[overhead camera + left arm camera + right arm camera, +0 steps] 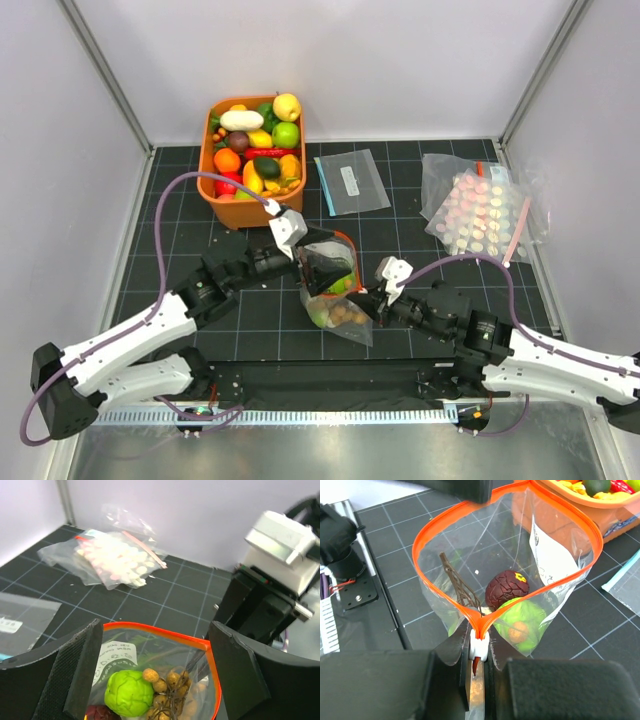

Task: Place the food in the zip-top bag and seal the zipper
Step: Zip the zipper food storage bag at the center of the board.

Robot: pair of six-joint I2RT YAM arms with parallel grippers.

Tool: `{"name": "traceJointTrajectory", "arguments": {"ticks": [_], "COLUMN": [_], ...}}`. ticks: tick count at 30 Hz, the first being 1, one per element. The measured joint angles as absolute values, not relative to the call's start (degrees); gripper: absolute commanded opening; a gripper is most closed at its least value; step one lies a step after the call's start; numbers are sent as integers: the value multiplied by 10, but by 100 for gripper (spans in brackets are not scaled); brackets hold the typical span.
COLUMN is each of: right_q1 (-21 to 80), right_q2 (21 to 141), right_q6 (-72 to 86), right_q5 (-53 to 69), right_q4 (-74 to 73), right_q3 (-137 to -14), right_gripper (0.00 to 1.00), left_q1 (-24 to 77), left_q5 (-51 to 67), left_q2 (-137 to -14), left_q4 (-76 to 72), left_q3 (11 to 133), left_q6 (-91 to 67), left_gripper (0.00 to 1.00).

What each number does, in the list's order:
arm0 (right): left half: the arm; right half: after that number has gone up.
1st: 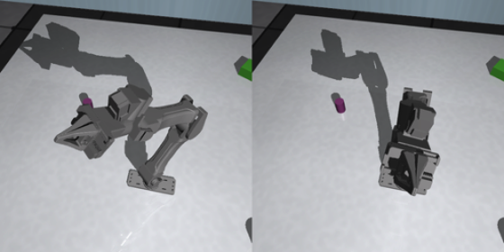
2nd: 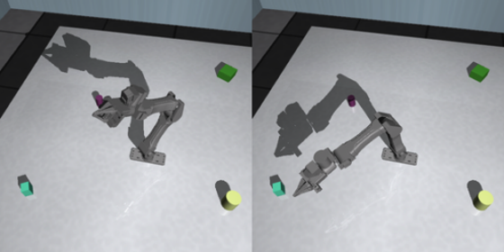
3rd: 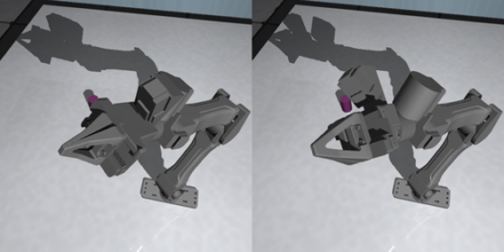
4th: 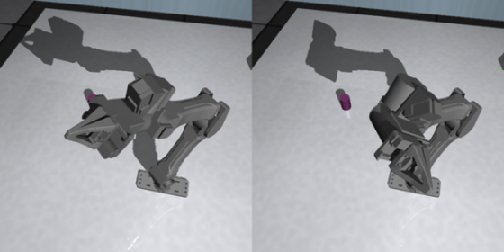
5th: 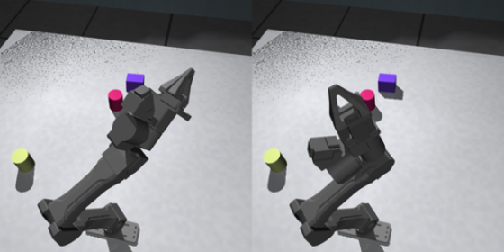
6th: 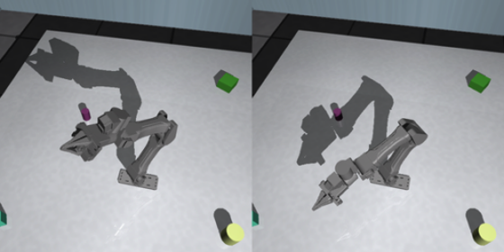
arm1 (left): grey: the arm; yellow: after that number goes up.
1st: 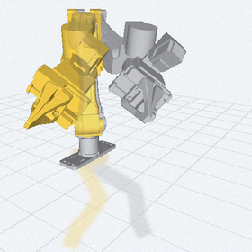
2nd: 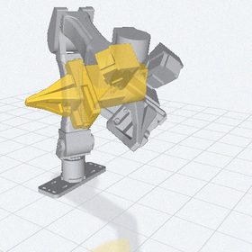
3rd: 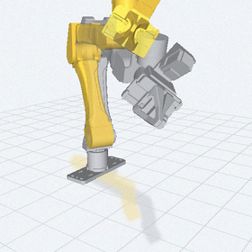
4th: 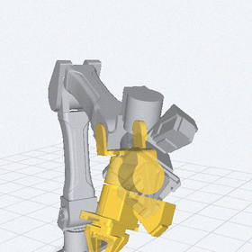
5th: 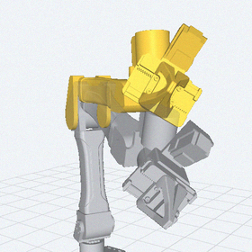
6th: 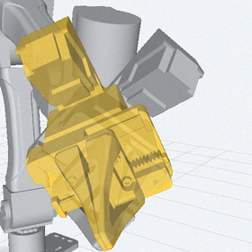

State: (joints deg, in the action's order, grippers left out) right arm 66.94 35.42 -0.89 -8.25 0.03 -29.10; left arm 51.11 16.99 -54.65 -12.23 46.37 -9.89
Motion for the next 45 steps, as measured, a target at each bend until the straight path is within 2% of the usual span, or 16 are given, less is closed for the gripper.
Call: {"name": "traceJointTrajectory", "arguments": {"ticks": [11,20,26,28,29,31,32,33,36,37,39,40,45], "right_q1": [669,669,669,669,669,669,669,669,669,669,669,669,669], "right_q2": [332,322,311,308,307,306,306,306,306,306,306,306,306], "right_q6": [-19,-19,-19,-19,-19,-19,-19,-19,-19,-19,-18,-18,-16], "right_q5": [-59,-71,-86,-89,-89,-89,-89,-89,-93,-96,-100,-102,-112], "right_q4": [-14,-14,-14,-14,-14,-14,-14,-14,-13,-13,-9,-5,22], "right_q3": [-285,-279,-273,-271,-271,-271,-270,-270,-267,-266,-263,-261,-248], "right_gripper": [1,1,1,1,1,1,1,1,4,12,21,29,40], "left_q1": [524,544,595,607,609,612,612,612,612,612,613,614,614], "left_q5": [286,301,263,247,241,228,220,211,193,185,173,163,104], "left_q2": [-628,-625,-623,-621,-621,-621,-622,-625,-639,-643,-646,-647,-646], "left_q4": [-70,-29,33,49,53,63,68,75,89,91,92,92,93], "left_q3": [491,516,532,532,532,532,533,535,550,553,555,555,555], "left_q6": [-32,-18,26,37,41,47,53,54,64,64,62,60,47], "left_gripper": [68,68,68,59,40,21,6,0,0,0,0,0,0]}}
